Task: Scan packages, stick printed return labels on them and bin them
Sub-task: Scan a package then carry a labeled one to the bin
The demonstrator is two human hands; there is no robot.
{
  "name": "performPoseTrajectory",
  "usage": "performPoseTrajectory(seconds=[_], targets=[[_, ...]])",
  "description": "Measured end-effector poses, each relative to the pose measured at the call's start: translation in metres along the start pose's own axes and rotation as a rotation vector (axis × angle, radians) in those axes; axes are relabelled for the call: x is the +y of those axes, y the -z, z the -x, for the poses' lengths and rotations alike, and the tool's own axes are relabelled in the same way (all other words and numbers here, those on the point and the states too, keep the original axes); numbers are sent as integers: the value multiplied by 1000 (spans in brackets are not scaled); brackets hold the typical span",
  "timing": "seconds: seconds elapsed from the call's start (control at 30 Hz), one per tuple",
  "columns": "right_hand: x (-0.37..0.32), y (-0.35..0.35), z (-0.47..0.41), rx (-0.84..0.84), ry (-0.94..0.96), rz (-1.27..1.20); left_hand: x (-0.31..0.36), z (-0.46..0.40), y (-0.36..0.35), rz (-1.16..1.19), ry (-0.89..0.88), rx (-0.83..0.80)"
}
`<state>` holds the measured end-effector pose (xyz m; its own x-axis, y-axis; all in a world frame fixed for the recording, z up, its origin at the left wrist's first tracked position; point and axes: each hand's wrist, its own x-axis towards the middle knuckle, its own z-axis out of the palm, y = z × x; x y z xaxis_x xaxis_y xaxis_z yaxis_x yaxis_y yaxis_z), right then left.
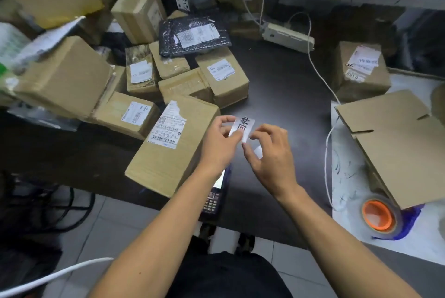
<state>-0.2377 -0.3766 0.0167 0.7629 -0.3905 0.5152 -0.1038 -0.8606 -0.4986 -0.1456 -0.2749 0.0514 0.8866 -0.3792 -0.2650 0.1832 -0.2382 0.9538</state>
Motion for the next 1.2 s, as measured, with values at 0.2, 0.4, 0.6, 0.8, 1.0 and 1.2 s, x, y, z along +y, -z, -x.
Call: performPoseTrajectory(seconds=[0.2,0.4,0.6,0.8,1.0,1.2], targets=[[-33,-13,-1,-215,-297,-381,1,-4,69,-135,5,-98],[-91,-36,-28,-490,-613,-737,6,-11,151,-408,79,-536],[-145,-72,-20,-400,-742,-637,-5,-31,209,-479,92,-486],[-185,-89,-9,-338,-740,-334,-10,-35,226,-645,-93,-405],[-196,-91,-8,-369,-714,-117,-17,-35,227,-837,-292,-423],[-199,-96,-9,-387,-719,45,-23,-37,230,-933,-319,-361]])
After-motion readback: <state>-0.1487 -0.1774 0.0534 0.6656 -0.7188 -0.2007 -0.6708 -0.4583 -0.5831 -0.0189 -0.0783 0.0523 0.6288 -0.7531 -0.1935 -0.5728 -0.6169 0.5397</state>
